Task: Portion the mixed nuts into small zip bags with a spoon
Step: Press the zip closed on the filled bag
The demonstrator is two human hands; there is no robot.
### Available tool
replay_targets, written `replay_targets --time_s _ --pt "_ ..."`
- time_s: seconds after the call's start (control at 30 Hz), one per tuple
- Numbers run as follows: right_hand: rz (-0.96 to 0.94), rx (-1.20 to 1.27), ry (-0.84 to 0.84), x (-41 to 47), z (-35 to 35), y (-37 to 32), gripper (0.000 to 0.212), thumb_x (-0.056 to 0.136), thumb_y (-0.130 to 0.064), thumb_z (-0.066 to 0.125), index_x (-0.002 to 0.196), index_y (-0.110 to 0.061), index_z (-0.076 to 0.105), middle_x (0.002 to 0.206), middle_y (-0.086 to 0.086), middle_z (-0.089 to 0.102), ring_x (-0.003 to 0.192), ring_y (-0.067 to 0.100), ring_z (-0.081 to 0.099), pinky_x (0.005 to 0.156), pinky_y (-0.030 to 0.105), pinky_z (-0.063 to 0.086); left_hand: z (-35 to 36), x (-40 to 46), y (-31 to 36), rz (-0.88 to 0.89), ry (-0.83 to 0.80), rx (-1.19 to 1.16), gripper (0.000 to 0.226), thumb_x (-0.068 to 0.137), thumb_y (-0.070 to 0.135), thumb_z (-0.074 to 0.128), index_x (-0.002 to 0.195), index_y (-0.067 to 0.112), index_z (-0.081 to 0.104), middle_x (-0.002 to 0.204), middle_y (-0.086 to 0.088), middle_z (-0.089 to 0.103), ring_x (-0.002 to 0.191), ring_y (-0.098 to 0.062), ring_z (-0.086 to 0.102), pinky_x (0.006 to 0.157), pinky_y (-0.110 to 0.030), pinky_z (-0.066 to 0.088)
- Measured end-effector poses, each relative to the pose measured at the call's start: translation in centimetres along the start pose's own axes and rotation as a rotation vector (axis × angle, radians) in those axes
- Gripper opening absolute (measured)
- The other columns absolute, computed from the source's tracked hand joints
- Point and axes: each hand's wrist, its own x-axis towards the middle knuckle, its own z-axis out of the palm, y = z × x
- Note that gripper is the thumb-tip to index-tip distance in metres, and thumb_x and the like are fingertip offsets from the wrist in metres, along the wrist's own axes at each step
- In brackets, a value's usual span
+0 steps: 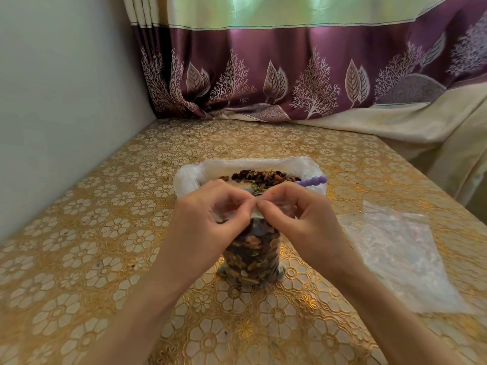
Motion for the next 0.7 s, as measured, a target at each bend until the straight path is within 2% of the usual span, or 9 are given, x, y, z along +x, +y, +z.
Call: replay_targets --time_s 0.13,0.2,0.27,0.33,0.4,0.5,0.6,0.63,0.7 --pt "0.02 0.001 -0.016 0.2 -0.6 0.0 0.01 0.083 -0.009 0.068 0.078 -0.017 0.068 0.067 -0.019 0.066 0.063 -0.004 0.061 0.058 0.009 0.044 -0.7 0.3 -0.4 -0.02 -0.016 0.039 0.012 0.075 0.013 0.071 0.079 0.024 0.067 0.077 0.016 0.063 0.075 0.009 0.059 0.066 -0.002 0.043" --pt "0.02 0.022 -0.018 0.3 -0.9 0.0 0.013 0.083 -0.007 0.068 0.077 -0.018 0.067 0.066 -0.019 0.066 0.059 -0.005 0.059 0.055 0.007 0.042 -1.3 0.4 -0.6 -0.048 -0.002 0.046 0.01 0.073 0.021 0.071 0.075 0.03 0.066 0.074 0.017 0.064 0.074 0.004 0.058 0.064 -0.007 0.043" --pt "0.033 0.034 -0.005 0.4 -1.4 0.0 0.011 0.082 -0.011 0.069 0.076 -0.02 0.069 0.065 -0.017 0.065 0.053 -0.004 0.054 0.052 0.007 0.038 -1.8 0.4 -0.8 -0.102 0.012 0.026 0.004 0.071 0.032 0.068 0.073 0.035 0.066 0.071 0.014 0.066 0.07 -0.008 0.057 0.061 -0.018 0.046" --pt "0.052 0.03 0.023 0.4 -1.8 0.1 0.011 0.08 -0.017 0.071 0.073 -0.025 0.071 0.065 -0.013 0.066 0.051 0.001 0.047 0.051 0.014 0.037 -2.1 0.4 -1.0 -0.136 0.02 0.002 0.006 0.069 0.041 0.066 0.073 0.036 0.066 0.077 0.014 0.067 0.067 -0.015 0.054 0.059 -0.021 0.047" --pt "0.067 0.035 0.051 0.4 -2.2 0.2 0.012 0.078 -0.019 0.071 0.07 -0.027 0.072 0.07 -0.009 0.069 0.053 0.007 0.049 0.053 0.02 0.04 -2.4 0.5 -1.2 -0.155 0.031 -0.008 0.017 0.066 0.048 0.062 0.073 0.034 0.068 0.074 0.012 0.067 0.063 -0.014 0.052 0.056 -0.016 0.045" --pt "0.072 0.052 0.081 0.6 -2.6 0.2 0.012 0.078 -0.014 0.071 0.071 -0.024 0.072 0.073 -0.004 0.071 0.06 0.005 0.059 0.059 0.016 0.047 -2.7 0.6 -1.5 -0.189 0.049 -0.031 0.023 0.063 0.05 0.061 0.071 0.03 0.069 0.074 0.013 0.067 0.058 -0.012 0.05 0.052 -0.013 0.042" --pt "0.074 0.056 0.119 0.7 -2.5 0.3 0.003 0.072 -0.023 0.072 0.069 -0.021 0.071 0.068 -0.004 0.07 0.062 0.006 0.061 0.061 0.015 0.049 -3.0 0.6 -2.0 -0.217 0.072 -0.068 0.027 0.061 0.049 0.066 0.068 0.023 0.07 0.075 0.009 0.068 0.059 -0.022 0.05 0.051 -0.024 0.043" --pt "0.067 0.06 0.142 0.7 -2.4 0.4 0.007 0.068 -0.027 0.072 0.068 -0.02 0.07 0.066 -0.004 0.07 0.06 0.005 0.06 0.06 0.014 0.048 -3.0 0.6 -2.1 -0.231 0.082 -0.084 0.028 0.061 0.048 0.067 0.068 0.021 0.07 0.074 0.007 0.068 0.059 -0.025 0.05 0.05 -0.027 0.044" --pt "0.069 0.091 0.186 0.7 -2.3 0.7 0.011 0.066 -0.028 0.072 0.065 -0.018 0.069 0.062 -0.004 0.068 0.056 0.005 0.06 0.057 0.013 0.047 -2.6 0.6 -2.2 -0.275 0.104 -0.163 0.027 0.061 0.046 0.069 0.066 0.02 0.068 0.068 0.005 0.068 0.051 -0.017 0.052 0.046 -0.022 0.043"
